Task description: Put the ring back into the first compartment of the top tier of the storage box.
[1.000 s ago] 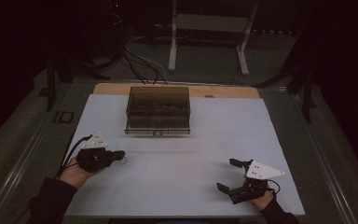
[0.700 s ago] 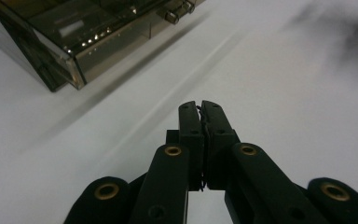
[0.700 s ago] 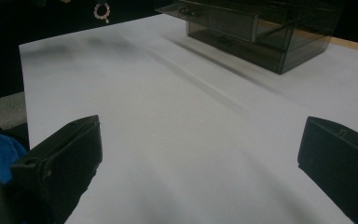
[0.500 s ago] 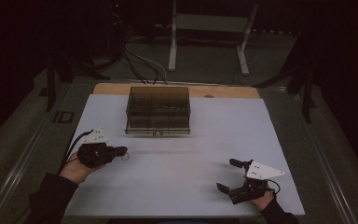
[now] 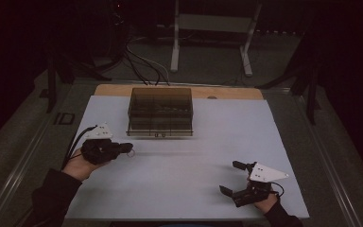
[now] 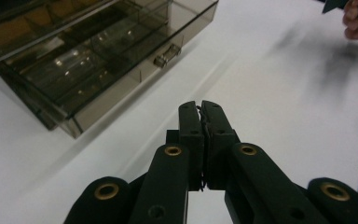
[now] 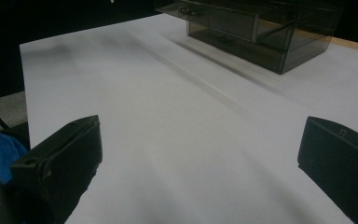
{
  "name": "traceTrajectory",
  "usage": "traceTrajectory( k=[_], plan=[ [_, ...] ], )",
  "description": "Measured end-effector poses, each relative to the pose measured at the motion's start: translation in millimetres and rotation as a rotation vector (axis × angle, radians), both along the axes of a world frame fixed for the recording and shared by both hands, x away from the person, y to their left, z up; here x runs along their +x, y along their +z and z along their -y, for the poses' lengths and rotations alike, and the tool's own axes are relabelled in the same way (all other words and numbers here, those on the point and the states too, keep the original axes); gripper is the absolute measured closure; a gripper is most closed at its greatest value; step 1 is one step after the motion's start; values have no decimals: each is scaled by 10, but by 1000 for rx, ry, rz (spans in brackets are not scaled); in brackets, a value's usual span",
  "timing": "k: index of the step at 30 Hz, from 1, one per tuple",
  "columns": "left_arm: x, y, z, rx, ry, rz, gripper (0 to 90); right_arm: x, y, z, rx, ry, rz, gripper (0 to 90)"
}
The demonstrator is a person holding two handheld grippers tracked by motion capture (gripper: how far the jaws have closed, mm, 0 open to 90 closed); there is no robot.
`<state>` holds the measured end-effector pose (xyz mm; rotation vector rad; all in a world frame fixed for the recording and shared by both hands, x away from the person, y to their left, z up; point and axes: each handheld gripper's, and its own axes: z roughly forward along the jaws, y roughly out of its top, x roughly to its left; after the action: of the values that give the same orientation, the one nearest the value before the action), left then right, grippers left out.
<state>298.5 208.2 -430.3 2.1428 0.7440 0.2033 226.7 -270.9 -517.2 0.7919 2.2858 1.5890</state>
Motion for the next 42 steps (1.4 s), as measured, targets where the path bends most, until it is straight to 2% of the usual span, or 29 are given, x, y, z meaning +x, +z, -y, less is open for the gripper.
traceTrajectory(
  k=[24, 32, 42],
  plan=[
    [183, 238, 113, -18, -24, 42, 900, -2, 5, 8, 4, -6, 2, 0],
    [267, 340, 126, -30, -21, 53, 900, -1, 4, 4, 3, -4, 0, 0],
    [382, 383, 175, -38, -10, 59, 900, 0, 3, 3, 0, 0, 0, 0]
  ],
)
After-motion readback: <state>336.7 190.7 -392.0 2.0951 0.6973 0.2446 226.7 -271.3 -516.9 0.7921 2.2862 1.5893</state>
